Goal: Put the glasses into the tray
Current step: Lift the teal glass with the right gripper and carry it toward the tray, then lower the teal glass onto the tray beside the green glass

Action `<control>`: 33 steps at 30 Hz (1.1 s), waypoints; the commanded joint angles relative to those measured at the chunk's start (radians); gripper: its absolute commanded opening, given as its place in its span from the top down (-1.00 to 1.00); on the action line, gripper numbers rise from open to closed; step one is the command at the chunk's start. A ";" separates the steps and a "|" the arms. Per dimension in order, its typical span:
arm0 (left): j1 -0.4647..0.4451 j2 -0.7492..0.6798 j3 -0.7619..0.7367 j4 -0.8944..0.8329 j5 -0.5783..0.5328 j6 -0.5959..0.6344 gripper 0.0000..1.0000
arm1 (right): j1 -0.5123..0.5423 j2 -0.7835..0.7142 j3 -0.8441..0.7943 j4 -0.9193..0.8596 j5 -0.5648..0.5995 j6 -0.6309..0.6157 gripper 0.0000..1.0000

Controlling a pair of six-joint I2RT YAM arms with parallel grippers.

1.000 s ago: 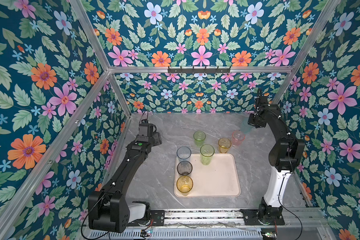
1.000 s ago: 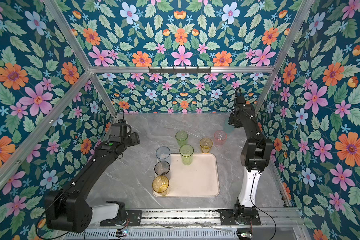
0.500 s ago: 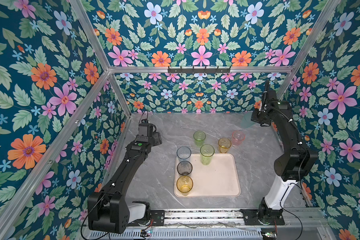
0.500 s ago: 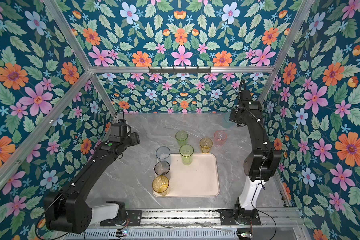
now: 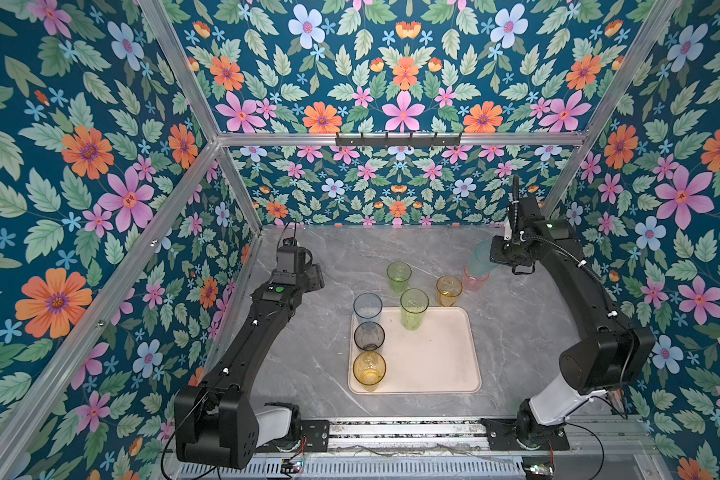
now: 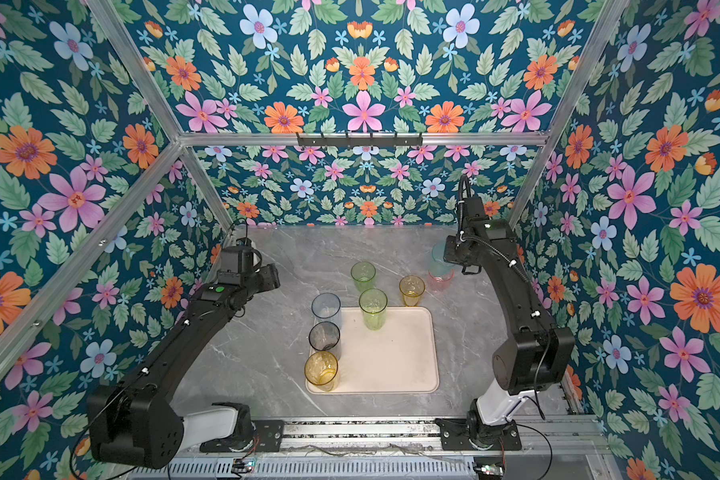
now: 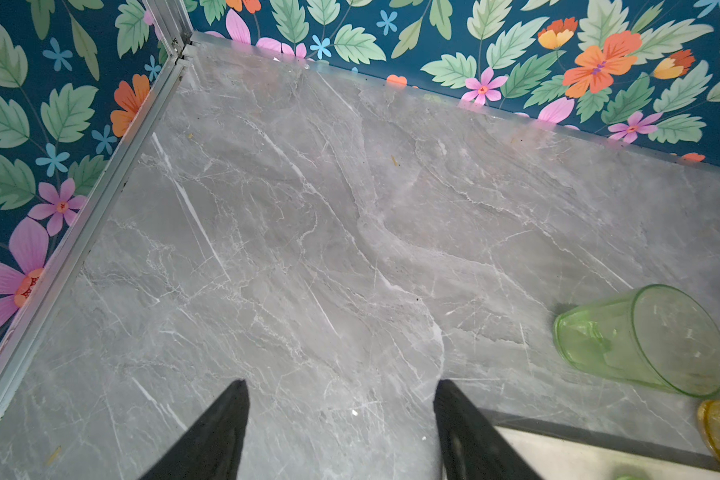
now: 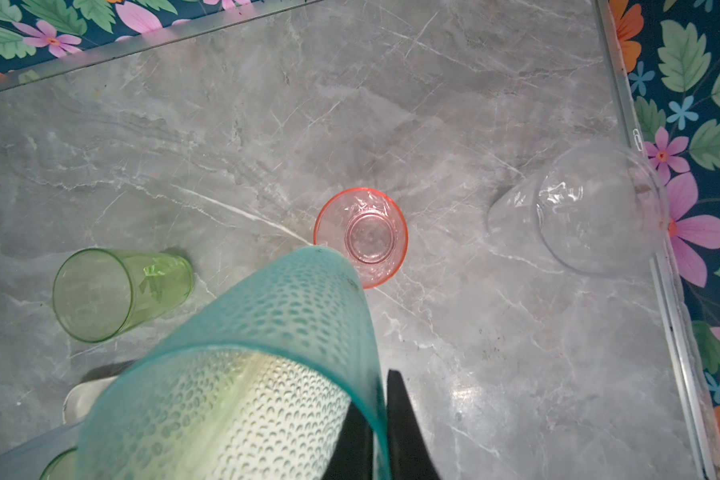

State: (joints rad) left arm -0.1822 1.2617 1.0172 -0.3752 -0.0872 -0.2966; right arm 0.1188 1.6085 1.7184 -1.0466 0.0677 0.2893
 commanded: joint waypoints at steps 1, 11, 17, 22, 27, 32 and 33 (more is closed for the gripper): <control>0.001 0.001 0.003 0.012 0.001 0.005 -0.46 | 0.007 -0.044 -0.033 0.024 -0.022 0.032 1.00; 0.001 0.003 0.004 0.006 -0.003 0.007 -0.47 | 0.044 -0.186 -0.179 0.023 -0.051 0.059 1.00; 0.001 0.003 0.004 0.005 -0.003 0.008 -0.47 | 0.133 -0.263 -0.236 -0.023 -0.017 0.057 1.00; 0.001 0.007 0.006 0.004 -0.003 0.008 -0.47 | 0.185 -0.310 -0.259 -0.070 0.004 0.083 1.00; 0.001 0.004 0.006 0.003 -0.005 0.009 -0.47 | 0.265 -0.346 -0.310 -0.089 0.030 0.123 1.00; 0.001 0.005 0.006 0.004 -0.004 0.008 -0.47 | 0.372 -0.385 -0.376 -0.096 0.082 0.194 1.00; 0.001 0.005 0.006 0.004 -0.003 0.008 -0.47 | 0.389 -0.392 -0.390 -0.095 0.085 0.210 1.00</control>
State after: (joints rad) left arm -0.1822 1.2655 1.0176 -0.3752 -0.0818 -0.2966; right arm 0.4797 1.2308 1.3479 -1.1175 0.1112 0.4343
